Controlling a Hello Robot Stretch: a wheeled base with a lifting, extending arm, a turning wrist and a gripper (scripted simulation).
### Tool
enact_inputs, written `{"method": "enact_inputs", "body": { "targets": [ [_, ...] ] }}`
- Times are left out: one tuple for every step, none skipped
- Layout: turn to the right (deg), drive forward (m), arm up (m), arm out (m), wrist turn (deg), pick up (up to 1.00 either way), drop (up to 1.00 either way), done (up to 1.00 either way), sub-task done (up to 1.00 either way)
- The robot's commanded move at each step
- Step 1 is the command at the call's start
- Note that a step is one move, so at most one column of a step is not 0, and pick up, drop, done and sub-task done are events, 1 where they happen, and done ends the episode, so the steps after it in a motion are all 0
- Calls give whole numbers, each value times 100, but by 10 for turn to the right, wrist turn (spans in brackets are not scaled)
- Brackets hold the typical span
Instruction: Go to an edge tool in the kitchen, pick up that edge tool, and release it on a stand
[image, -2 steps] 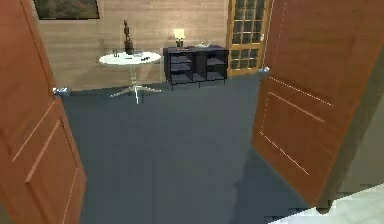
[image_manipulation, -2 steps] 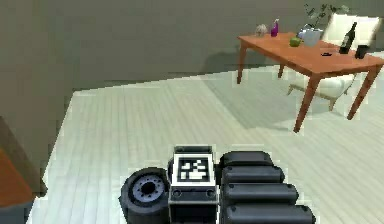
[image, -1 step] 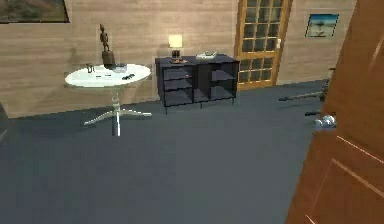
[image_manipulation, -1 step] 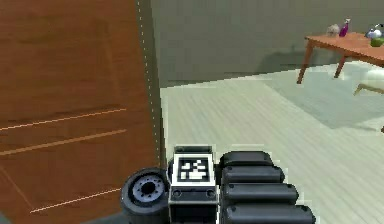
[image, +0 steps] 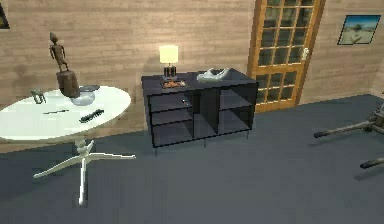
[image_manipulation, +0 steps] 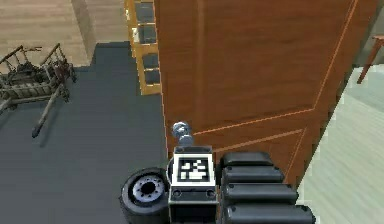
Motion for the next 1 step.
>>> {"method": "enact_inputs", "body": {
  "targets": [
    [-30,0,0,0,0,0,0,0,0]
  ]
}}
